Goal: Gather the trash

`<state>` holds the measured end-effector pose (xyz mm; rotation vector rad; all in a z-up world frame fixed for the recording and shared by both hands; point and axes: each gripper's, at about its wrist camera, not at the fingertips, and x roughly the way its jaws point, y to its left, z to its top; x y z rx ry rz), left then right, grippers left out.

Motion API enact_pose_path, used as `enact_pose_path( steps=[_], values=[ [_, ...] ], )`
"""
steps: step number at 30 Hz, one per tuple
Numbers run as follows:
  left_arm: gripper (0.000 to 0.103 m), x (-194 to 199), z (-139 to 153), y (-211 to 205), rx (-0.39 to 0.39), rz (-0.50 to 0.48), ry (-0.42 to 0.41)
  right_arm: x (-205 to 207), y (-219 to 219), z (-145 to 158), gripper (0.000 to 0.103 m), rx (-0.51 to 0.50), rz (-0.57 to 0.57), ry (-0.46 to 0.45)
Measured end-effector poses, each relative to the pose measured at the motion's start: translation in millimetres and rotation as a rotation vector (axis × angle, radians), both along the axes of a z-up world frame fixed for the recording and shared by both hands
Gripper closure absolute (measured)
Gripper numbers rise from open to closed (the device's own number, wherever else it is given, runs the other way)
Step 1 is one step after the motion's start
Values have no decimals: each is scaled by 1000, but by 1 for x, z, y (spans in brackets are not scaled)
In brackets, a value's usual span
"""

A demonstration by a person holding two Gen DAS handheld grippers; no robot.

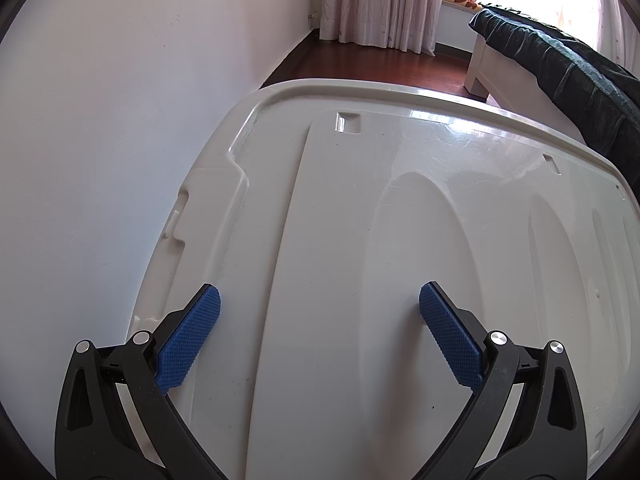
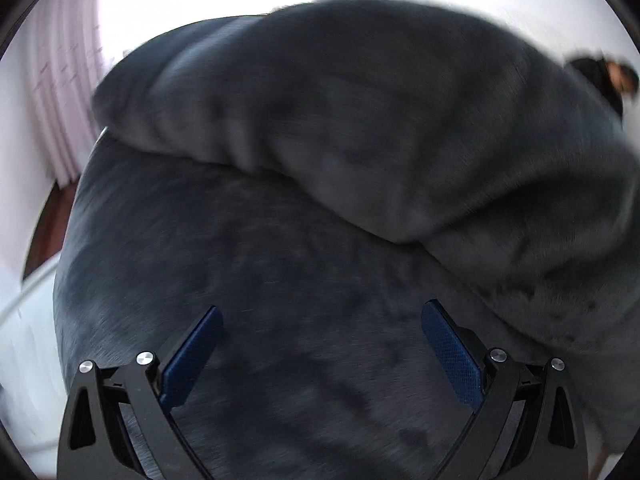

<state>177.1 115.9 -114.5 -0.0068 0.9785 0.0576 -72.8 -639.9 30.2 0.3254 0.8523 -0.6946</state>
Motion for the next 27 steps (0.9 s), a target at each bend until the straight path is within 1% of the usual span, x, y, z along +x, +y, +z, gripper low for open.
enact_pose_path(
  steps=[1,3,5,7,9,12,15,17,20,27],
  values=[
    [6,1,0,0,0,0,0,-1,-9,-2,5,21,-19,6],
    [6,1,0,0,0,0,0,0,-16,-1,5,-1,-48,20],
    [6,1,0,0,0,0,0,8,-22,-3,5,-23,-33,65],
    [6,1,0,0,0,0,0,17,-27,-19,4,14,3,130],
    [6,1,0,0,0,0,0,15,-28,-21,4,21,-1,111],
    [6,1,0,0,0,0,0,11,-25,-23,4,-7,-4,112],
    [6,1,0,0,0,0,0,9,-21,-24,4,12,-4,100],
    [6,0,0,0,0,0,0,0,-32,-23,4,26,-4,89],
    [6,1,0,0,0,0,0,-1,-40,-24,4,33,-5,85],
    [6,1,0,1,0,-1,0,-1,-42,-24,4,32,-5,85]
  ],
)
